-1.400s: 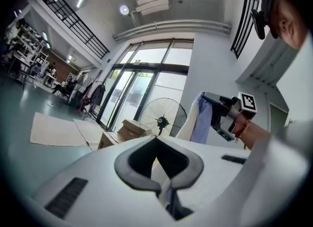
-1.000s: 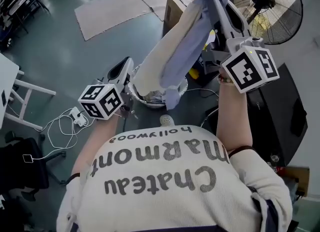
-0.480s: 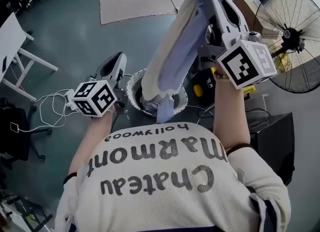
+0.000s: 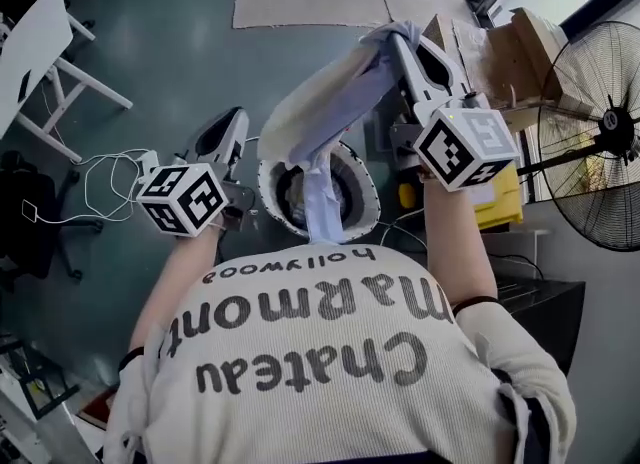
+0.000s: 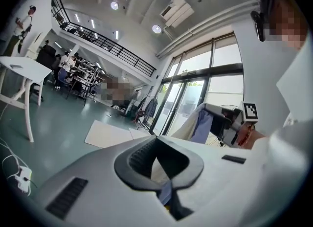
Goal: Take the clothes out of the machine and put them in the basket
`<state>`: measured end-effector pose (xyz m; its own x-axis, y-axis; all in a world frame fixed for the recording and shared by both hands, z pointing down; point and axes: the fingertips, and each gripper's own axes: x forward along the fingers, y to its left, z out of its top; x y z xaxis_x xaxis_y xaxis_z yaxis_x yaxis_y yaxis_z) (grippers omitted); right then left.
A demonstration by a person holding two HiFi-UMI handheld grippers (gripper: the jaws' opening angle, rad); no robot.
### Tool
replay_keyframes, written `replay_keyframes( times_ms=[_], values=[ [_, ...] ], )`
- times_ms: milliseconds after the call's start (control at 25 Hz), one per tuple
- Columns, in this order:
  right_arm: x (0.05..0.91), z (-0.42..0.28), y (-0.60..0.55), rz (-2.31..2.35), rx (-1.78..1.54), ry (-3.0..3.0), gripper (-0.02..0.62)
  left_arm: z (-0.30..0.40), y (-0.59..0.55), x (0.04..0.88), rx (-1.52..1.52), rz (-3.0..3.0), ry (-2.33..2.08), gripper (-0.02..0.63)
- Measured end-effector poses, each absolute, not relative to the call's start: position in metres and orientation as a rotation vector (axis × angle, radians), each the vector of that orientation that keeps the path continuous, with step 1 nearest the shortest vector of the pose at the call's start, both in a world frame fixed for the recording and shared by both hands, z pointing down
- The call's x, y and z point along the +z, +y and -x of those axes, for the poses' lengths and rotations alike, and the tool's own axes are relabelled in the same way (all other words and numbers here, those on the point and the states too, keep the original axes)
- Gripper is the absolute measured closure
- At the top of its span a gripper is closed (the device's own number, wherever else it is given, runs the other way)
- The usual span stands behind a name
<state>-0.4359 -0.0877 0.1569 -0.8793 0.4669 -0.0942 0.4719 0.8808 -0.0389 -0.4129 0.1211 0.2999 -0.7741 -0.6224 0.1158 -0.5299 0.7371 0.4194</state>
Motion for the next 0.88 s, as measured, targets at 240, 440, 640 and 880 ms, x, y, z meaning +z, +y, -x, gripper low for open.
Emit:
replay_keyframes(
  times_ms=[240, 440, 640, 880],
  values=[
    [0.244, 0.426, -0.106, -0.846, -0.147, 3.121, 0.552, 0.42, 0.129, 0.311, -0.522, -0.83, -2.687, 0.598],
    [0.306, 0.412, -0.119, -0.835, -0.211, 3.271, 0.552, 0.417, 0.123, 0.325, -0.515, -0.818, -2.653, 0.598],
    [0.345, 0.401, -0.12, -0.842, -0.201, 3.362, 0.552, 0.412, 0.11, 0.338, -0.527, -0.833, -2.607, 0.598],
    [0.395, 0.391, -0.133, -0.853, -0.271, 3.464, 0.551, 0.401, 0.096, 0.355, -0.519, -0.816, -2.576, 0.598]
  ],
)
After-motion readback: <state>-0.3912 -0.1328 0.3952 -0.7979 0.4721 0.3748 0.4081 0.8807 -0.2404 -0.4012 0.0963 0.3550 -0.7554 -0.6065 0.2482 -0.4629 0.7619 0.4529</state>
